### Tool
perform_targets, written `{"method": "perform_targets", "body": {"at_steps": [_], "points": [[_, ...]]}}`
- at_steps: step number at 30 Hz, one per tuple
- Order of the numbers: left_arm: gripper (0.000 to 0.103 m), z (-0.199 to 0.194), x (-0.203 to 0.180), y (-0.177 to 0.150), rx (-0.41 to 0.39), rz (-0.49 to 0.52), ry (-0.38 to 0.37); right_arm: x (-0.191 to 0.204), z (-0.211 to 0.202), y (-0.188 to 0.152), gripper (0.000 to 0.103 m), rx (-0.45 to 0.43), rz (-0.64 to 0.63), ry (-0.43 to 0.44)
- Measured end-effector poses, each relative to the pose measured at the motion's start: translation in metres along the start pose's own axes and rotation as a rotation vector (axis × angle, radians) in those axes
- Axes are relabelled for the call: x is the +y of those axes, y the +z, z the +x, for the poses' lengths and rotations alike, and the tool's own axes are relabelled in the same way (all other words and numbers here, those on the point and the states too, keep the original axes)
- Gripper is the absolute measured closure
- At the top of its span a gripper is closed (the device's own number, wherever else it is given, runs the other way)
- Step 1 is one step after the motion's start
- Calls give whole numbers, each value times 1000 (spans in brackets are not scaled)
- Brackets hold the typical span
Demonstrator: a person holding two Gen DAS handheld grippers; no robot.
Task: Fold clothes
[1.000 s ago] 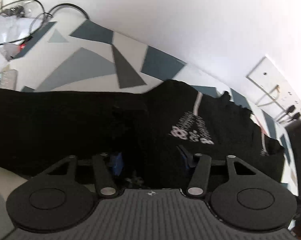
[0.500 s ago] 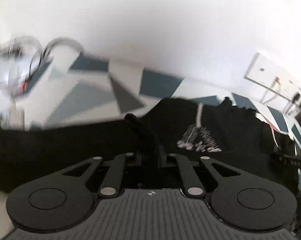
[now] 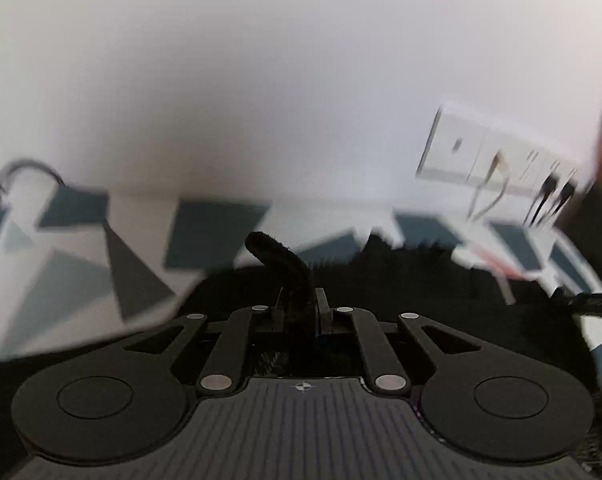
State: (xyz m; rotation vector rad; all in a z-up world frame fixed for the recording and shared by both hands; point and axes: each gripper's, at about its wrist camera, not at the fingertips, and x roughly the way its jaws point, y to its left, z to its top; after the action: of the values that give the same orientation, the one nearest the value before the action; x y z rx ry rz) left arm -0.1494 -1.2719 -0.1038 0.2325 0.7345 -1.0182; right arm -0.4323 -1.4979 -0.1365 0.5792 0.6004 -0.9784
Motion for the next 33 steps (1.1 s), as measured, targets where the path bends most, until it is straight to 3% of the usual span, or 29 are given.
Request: {"method": "perform_targets", "body": {"at_steps": [3,5,8,13,16,21,22,23,25,27,29,33], "points": [[93,17,8,-2,55,-39,17,-9,-3,3,79,-5,22,45],[93,17,16,-1,70,-76,4,-17,-25,4,60,-51,58,88],[93,12,21,2,79,-93,1,-13,-57,-8,40,-37,-6,90],[93,4,15,9,113,-101,23,2,-89,-57,31,38,-172,77],[93,4,10,9,132,-115,31,22,-82,-79,32,53,-278,16],[93,0,5,8,126,-163,37,33,-67,-90,47,31,-324,-71],[93,-2,5,8,118,-173,44,33,-66,-91,56,24,-330,-78],[93,-5,5,8,113,-190,44,30,-68,-90,75,17,-324,-84],[93,-11,4,10,113,-229,10,18,-74,-87,87,3,-263,-100],[93,-15,0,9,109,-216,-15,3,-85,-82,89,-23,-188,-111],[93,-13,-4,3,106,-170,15,-9,-93,-79,90,-23,-146,-105],[92,5,4,-16,163,-155,65,-11,-88,-83,86,84,-155,-52]]}}
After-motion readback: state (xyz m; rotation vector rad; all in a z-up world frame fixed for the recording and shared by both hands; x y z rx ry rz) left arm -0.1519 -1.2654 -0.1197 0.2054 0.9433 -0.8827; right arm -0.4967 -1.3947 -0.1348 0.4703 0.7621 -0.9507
